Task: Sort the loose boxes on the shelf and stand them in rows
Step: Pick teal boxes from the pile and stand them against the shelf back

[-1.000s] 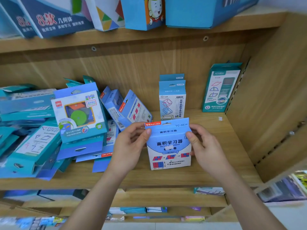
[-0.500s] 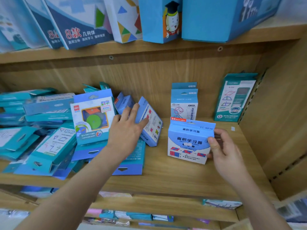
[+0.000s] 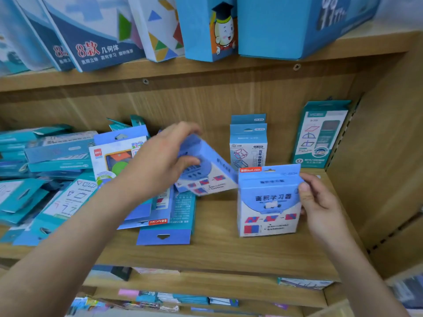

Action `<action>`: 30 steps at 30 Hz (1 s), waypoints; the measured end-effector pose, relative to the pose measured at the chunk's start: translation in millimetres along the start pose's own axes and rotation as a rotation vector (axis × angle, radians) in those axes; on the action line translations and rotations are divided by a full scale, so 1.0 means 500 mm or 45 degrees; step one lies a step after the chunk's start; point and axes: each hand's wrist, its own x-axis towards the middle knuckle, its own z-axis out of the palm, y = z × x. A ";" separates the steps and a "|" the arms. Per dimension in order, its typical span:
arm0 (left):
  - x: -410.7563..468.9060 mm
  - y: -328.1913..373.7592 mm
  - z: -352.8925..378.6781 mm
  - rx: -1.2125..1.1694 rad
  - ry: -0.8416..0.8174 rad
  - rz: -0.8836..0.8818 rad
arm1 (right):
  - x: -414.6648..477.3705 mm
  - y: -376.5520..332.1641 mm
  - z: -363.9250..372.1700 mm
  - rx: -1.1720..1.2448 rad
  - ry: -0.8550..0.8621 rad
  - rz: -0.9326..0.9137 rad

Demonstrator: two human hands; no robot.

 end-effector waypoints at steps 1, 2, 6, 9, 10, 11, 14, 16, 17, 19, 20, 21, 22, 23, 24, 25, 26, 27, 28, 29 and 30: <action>0.008 0.010 -0.007 -0.188 -0.002 -0.113 | 0.002 -0.003 -0.009 0.032 0.013 0.013; 0.016 0.015 -0.010 -0.333 -0.005 -0.204 | 0.003 -0.006 -0.017 0.086 0.019 0.027; 0.042 0.023 0.006 -0.606 -0.100 -0.366 | 0.000 -0.006 -0.038 0.231 -0.020 0.058; 0.054 0.037 0.038 -0.602 -0.198 -0.344 | -0.006 -0.003 -0.044 0.219 -0.123 0.027; 0.058 0.043 0.049 -0.584 -0.228 -0.321 | -0.009 -0.007 -0.041 0.212 -0.149 0.007; 0.062 0.050 0.059 -0.559 -0.255 -0.293 | -0.011 -0.012 -0.038 0.219 -0.163 -0.001; 0.068 0.069 0.093 -0.466 -0.326 -0.248 | -0.022 -0.013 -0.014 0.204 -0.181 0.003; 0.066 0.080 0.116 -0.450 -0.381 -0.243 | -0.032 -0.004 0.002 0.075 -0.242 -0.010; 0.064 0.085 0.125 -0.504 -0.427 -0.256 | -0.036 0.001 0.006 0.032 -0.272 0.002; 0.060 0.089 0.132 -0.584 -0.496 -0.271 | -0.036 0.008 0.007 0.031 -0.309 0.034; 0.060 0.087 0.129 -0.573 -0.506 -0.261 | -0.034 0.008 0.006 0.041 -0.324 0.039; 0.058 0.085 0.123 -0.562 -0.512 -0.247 | -0.032 0.007 0.005 0.044 -0.341 0.042; 0.055 0.081 0.115 -0.568 -0.505 -0.238 | -0.030 0.005 0.004 0.056 -0.362 0.045; 0.047 0.077 0.108 -0.594 -0.482 -0.246 | -0.029 0.001 0.003 0.080 -0.377 0.042; 0.036 0.074 0.101 -0.636 -0.442 -0.273 | -0.028 -0.003 0.003 0.117 -0.384 0.046; 0.017 0.070 0.097 -0.687 -0.397 -0.322 | -0.027 -0.004 0.001 0.149 -0.388 0.063; -0.004 0.068 0.096 -0.746 -0.355 -0.379 | -0.026 -0.004 0.000 0.172 -0.398 0.084; -0.028 0.069 0.097 -0.803 -0.326 -0.430 | -0.026 -0.007 0.000 0.192 -0.421 0.103; -0.053 0.072 0.103 -0.852 -0.320 -0.461 | -0.027 -0.009 0.001 0.204 -0.455 0.121; -0.074 0.078 0.109 -0.850 -0.339 -0.460 | -0.028 -0.009 0.002 0.202 -0.503 0.139; -0.091 0.085 0.119 -0.761 -0.372 -0.425 | -0.028 -0.010 0.006 0.183 -0.557 0.155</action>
